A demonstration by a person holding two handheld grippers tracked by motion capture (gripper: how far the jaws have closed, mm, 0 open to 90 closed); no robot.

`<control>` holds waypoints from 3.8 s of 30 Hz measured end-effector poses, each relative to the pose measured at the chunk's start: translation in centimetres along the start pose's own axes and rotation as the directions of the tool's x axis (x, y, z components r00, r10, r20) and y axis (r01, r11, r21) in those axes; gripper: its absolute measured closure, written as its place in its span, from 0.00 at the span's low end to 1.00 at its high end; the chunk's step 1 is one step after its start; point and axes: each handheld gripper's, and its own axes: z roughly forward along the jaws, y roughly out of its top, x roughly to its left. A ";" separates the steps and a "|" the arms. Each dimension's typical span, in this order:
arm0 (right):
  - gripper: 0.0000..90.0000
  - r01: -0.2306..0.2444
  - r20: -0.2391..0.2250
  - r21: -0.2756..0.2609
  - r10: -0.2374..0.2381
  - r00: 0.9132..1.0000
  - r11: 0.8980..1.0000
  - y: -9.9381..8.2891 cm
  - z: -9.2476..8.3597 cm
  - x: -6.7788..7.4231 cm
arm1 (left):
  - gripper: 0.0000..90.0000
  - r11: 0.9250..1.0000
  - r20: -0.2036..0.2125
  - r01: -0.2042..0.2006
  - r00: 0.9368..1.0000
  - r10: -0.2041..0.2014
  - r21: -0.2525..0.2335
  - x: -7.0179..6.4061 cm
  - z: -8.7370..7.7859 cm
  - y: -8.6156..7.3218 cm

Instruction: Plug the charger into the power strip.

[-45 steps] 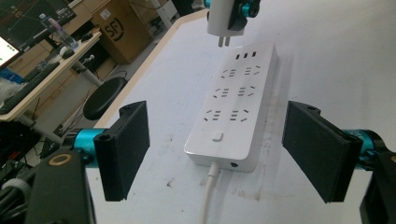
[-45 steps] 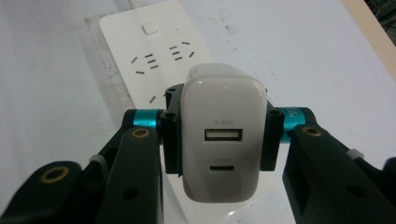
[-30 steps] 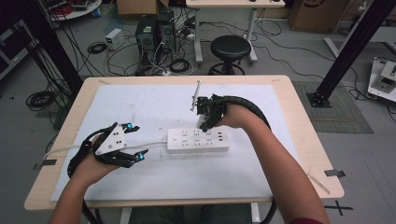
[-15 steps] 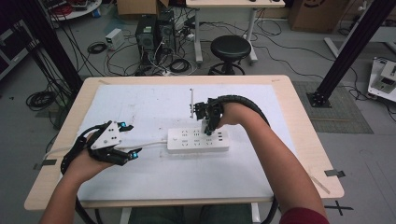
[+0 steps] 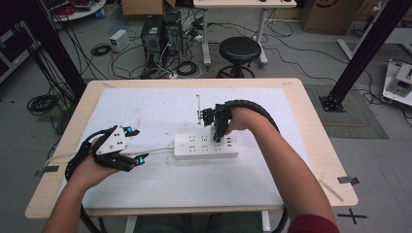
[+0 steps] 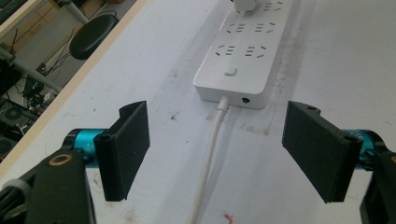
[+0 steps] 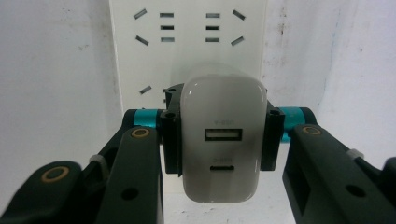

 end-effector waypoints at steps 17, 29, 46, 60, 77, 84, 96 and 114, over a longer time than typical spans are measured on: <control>0.70 0.018 0.009 0.003 -0.018 1.000 1.000 -0.1 0.9 0.1 | 0.26 1.000 -0.005 -0.012 1.000 0.012 0.000 -0.1 0.1 0.3; 0.71 0.008 0.012 0.002 -0.008 1.000 1.000 0.0 1.1 0.2 | 0.26 1.000 -0.001 -0.014 1.000 0.014 0.003 -0.1 0.7 0.5; 0.71 -0.016 -0.006 -0.053 0.016 1.000 0.998 -0.6 1.7 -0.1 | 0.26 1.000 -0.015 -0.010 1.000 0.010 -0.016 -0.2 0.1 0.2; 0.40 -0.171 0.045 -0.314 0.195 0.980 0.934 -3.6 -1.8 2.1 | 0.26 0.999 0.001 -0.036 0.999 0.036 -0.037 0.4 -0.8 1.2; 0.20 -0.306 -0.033 -0.732 0.417 0.908 0.609 -11.2 -2.5 8.3 | 0.26 0.990 0.059 0.013 0.998 -0.004 -0.138 1.5 -0.7 2.1; 0.20 -0.323 -0.069 -0.811 0.469 0.880 0.487 -13.8 -1.8 9.3 | 0.25 0.978 0.069 0.091 0.994 -0.079 -0.186 2.1 -0.3 0.9; 0.20 -0.334 -0.071 -0.840 0.525 0.848 0.427 -15.7 -1.5 9.5 | 0.25 0.979 0.044 0.109 0.994 -0.103 -0.174 2.3 -0.4 0.2; 0.20 -0.336 -0.072 -0.845 0.534 0.842 0.415 -15.4 -1.9 9.5 | 0.25 0.980 0.044 0.112 0.993 -0.106 -0.165 2.4 -0.3 -0.2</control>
